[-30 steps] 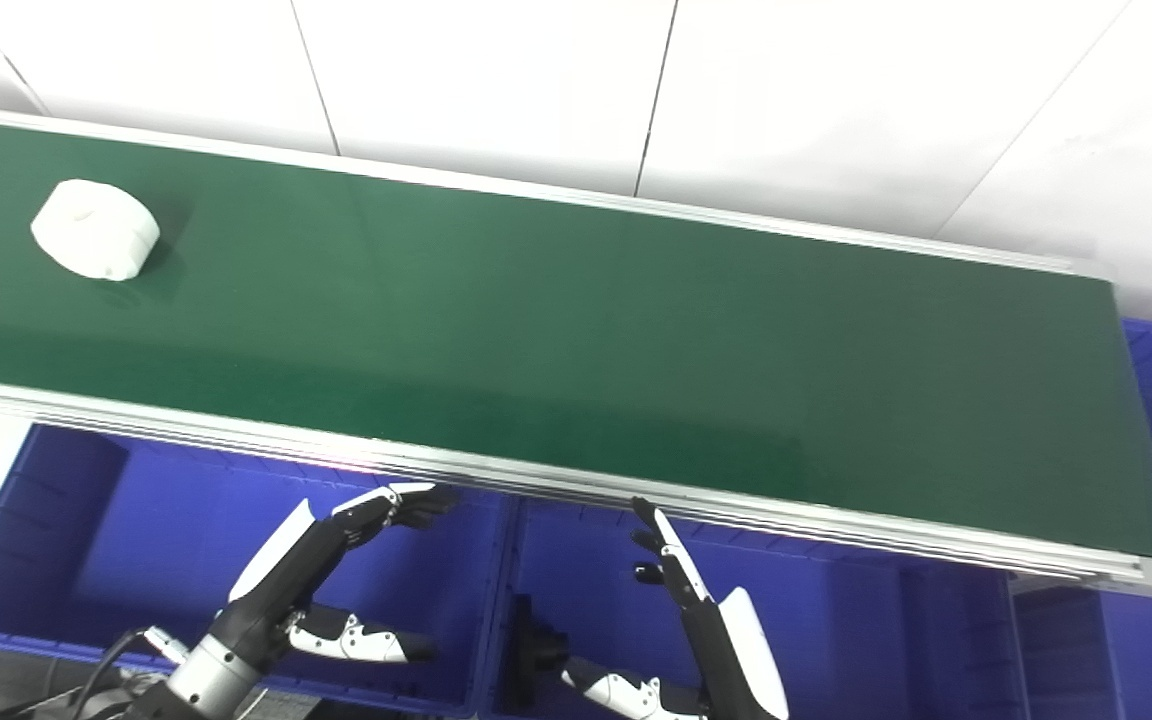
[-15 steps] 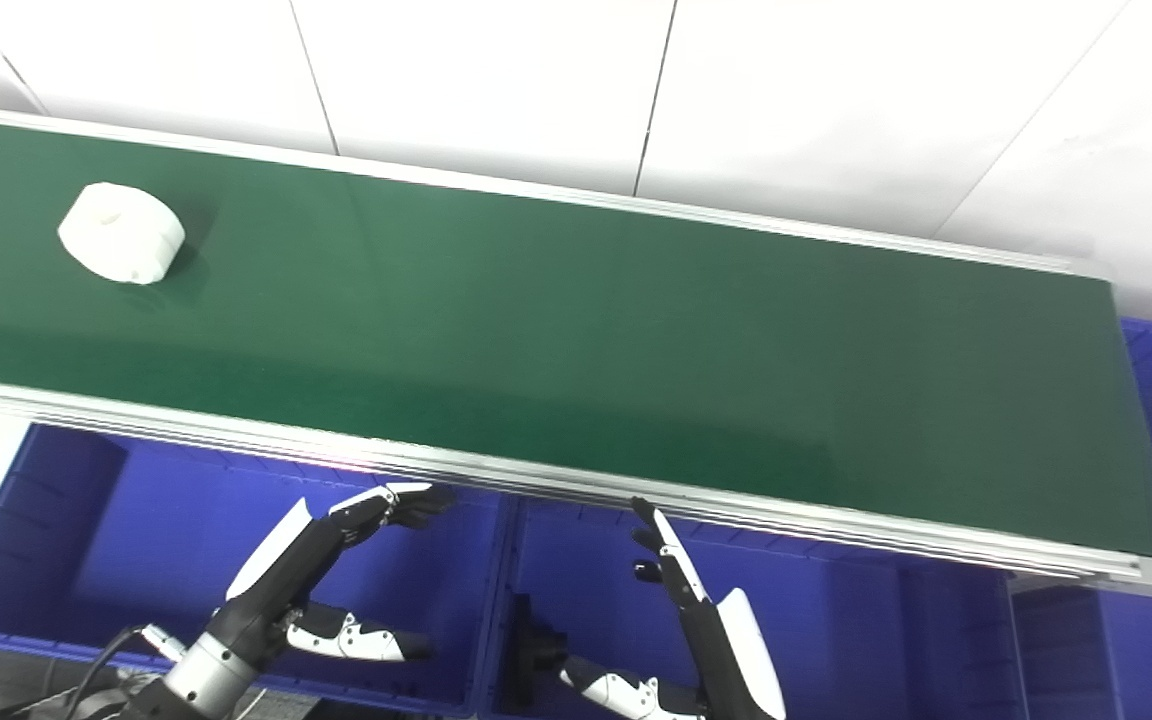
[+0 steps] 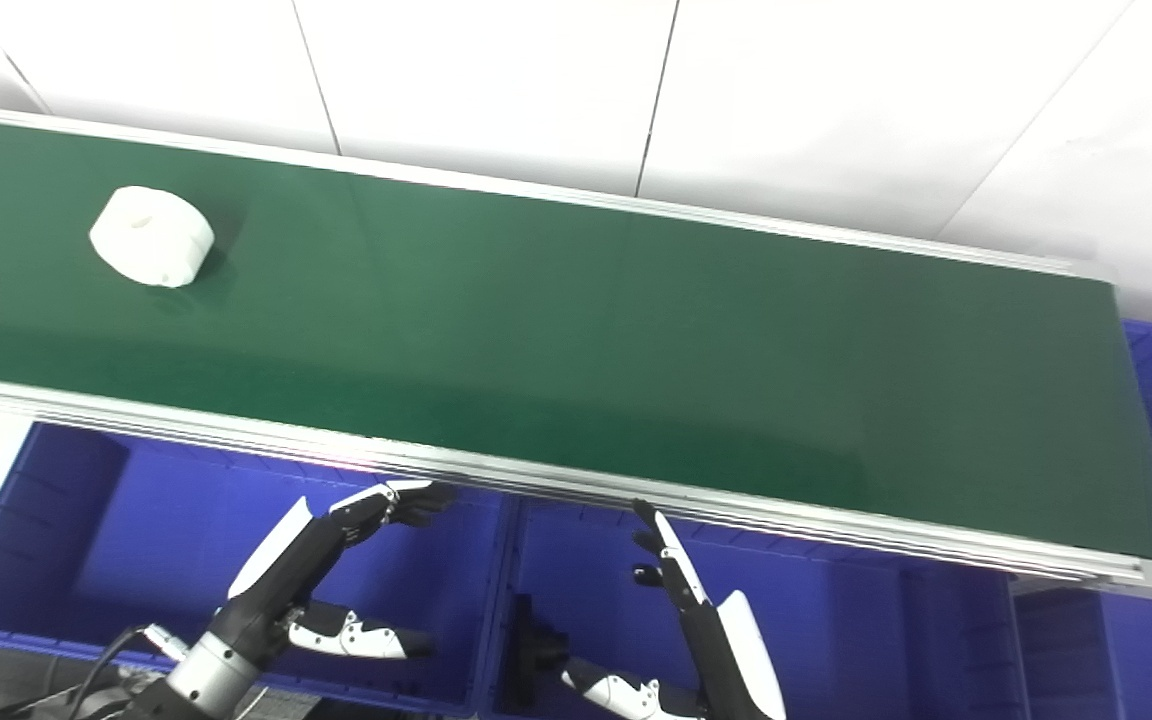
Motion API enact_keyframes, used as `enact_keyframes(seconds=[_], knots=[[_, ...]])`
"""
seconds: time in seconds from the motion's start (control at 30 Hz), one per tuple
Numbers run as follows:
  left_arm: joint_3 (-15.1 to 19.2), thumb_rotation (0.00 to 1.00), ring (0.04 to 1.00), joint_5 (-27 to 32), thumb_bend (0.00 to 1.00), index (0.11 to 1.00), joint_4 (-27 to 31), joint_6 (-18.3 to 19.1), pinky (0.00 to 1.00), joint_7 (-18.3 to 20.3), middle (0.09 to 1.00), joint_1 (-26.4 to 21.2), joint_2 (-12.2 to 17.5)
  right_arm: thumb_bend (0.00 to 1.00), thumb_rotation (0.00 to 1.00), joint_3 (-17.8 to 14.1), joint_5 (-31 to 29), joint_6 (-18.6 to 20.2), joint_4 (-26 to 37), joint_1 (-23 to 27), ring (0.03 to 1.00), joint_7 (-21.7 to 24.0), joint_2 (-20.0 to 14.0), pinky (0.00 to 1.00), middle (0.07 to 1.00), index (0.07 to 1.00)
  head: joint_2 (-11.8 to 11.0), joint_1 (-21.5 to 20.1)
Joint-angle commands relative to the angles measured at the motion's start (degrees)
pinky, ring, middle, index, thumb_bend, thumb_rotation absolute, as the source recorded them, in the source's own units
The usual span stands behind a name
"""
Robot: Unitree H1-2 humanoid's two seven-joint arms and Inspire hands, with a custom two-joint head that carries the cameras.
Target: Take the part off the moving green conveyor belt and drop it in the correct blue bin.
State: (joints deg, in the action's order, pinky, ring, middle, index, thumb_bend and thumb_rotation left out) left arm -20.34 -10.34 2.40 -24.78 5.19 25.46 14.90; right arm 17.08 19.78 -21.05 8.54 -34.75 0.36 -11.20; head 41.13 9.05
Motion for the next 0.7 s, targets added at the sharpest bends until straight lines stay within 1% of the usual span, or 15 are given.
enact_keyframes(seconds=[0.0, 0.03, 0.07, 0.1, 0.13, 0.17, 0.2, 0.27, 0.3, 0.37, 0.43, 0.5, 0.6, 0.67], knots=[[-1.03, 0.29, 0.786, -0.73, 0.81, 0.766, -0.09, -2.14, 0.73, -1.65, 0.811, -0.10, -0.34, 0.68, 0.57, -0.26, -1.04, -5.11, -0.81, 0.38, 0.921, -1.18, -0.80, 0.81, 0.981, 0.995, -2.02, 2.48], [-1.44, 0.29, 0.779, -0.92, 0.82, 0.765, -0.54, -2.14, 0.72, -2.07, 0.809, -0.25, -0.37, 0.68, 0.57, -0.15, -1.02, -5.60, -1.57, 0.68, 0.909, -1.73, -0.97, 0.81, 0.973, 0.993, -2.86, 3.44], [-1.84, 0.29, 0.778, -0.82, 0.82, 0.764, -1.09, -2.14, 0.72, -2.30, 0.809, -0.49, -0.47, 0.67, 0.57, -0.24, -0.78, -5.80, -2.23, 0.88, 0.908, -2.01, -1.03, 0.81, 0.972, 0.993, -4.22, 4.86], [-2.17, 0.28, 0.769, -0.73, 0.83, 0.762, -1.49, -2.14, 0.71, -2.52, 0.806, -0.69, -0.51, 0.67, 0.60, -0.24, -0.64, -5.83, -2.65, 1.02, 0.918, -2.23, -1.12, 0.83, 0.977, 0.997, -4.46, 5.11], [-2.55, 0.28, 0.764, -0.79, 0.83, 0.760, -1.99, -2.14, 0.70, -2.89, 0.803, -1.00, -0.53, 0.68, 0.61, -0.18, -0.51, -5.84, -3.09, 1.22, 0.924, -2.51, -1.30, 0.84, 0.980, 0.999, -5.56, 6.41], [-2.86, 0.27, 0.758, -0.85, 0.83, 0.757, -2.31, -2.14, 0.69, -3.24, 0.800, -1.23, -0.48, 0.68, 0.62, -0.08, -0.42, -5.84, -3.36, 1.36, 0.930, -2.75, -1.44, 0.85, 0.984, 1.000, -5.56, 6.41], [-3.26, 0.27, 0.755, -0.77, 0.83, 0.756, -2.73, -2.14, 0.69, -3.66, 0.799, -1.53, -0.45, 0.68, 0.63, -0.06, -0.27, -5.82, -3.72, 1.52, 0.931, -2.86, -1.61, 0.85, 0.986, 1.000, -6.41, 7.31], [-4.07, 0.26, 0.750, -0.63, 0.83, 0.752, -3.38, -2.14, 0.68, -4.46, 0.796, -2.09, -0.26, 0.69, 0.64, -0.15, -0.18, -5.76, -4.21, 1.74, 0.934, -2.80, -1.78, 0.85, 0.991, 1.000, -6.92, 7.76], [-4.46, 0.26, 0.746, -0.60, 0.83, 0.752, -3.61, -2.14, 0.67, -4.85, 0.796, -2.35, -0.11, 0.68, 0.63, -0.22, -0.21, -5.73, -4.35, 1.81, 0.939, -2.72, -1.81, 0.86, 0.994, 1.000, -6.92, 7.76], [-5.18, 0.25, 0.741, -0.54, 0.82, 0.751, -4.10, -2.14, 0.66, -5.51, 0.794, -2.87, 0.20, 0.68, 0.62, -0.15, -0.20, -5.76, -4.75, 2.08, 0.946, -2.93, -1.85, 0.87, 0.998, 1.000, -7.75, 7.69], [-5.84, 0.24, 0.737, -0.61, 0.82, 0.748, -4.45, -2.14, 0.66, -6.27, 0.792, -3.25, 0.55, 0.67, 0.60, 0.01, -0.11, -5.83, -5.13, 2.34, 0.965, -3.35, -1.89, 0.91, 1.000, 1.000, -8.16, 7.45], [-6.44, 0.24, 0.736, -0.65, 0.82, 0.746, -4.58, -2.14, 0.66, -6.99, 0.791, -3.50, 0.89, 0.66, 0.59, 0.24, -0.09, -5.85, -5.57, 2.60, 0.966, -3.70, -1.99, 0.91, 1.000, 1.000, -8.92, 7.15], [-7.20, 0.24, 0.733, -0.39, 0.83, 0.742, -4.87, -2.14, 0.65, -7.96, 0.788, -3.87, 1.34, 0.66, 0.59, 0.48, -0.27, -5.84, -5.94, 2.76, 0.955, -3.73, -1.98, 0.89, 0.998, 1.000, -9.29, 6.93], [-7.64, 0.24, 0.730, -0.51, 0.83, 0.739, -4.81, -2.14, 0.65, -8.88, 0.786, -4.02, 1.74, 0.67, 0.58, 0.61, -0.66, -5.82, -6.19, 2.88, 0.963, -3.54, -1.89, 0.91, 1.000, 1.000, -9.48, 6.60]])
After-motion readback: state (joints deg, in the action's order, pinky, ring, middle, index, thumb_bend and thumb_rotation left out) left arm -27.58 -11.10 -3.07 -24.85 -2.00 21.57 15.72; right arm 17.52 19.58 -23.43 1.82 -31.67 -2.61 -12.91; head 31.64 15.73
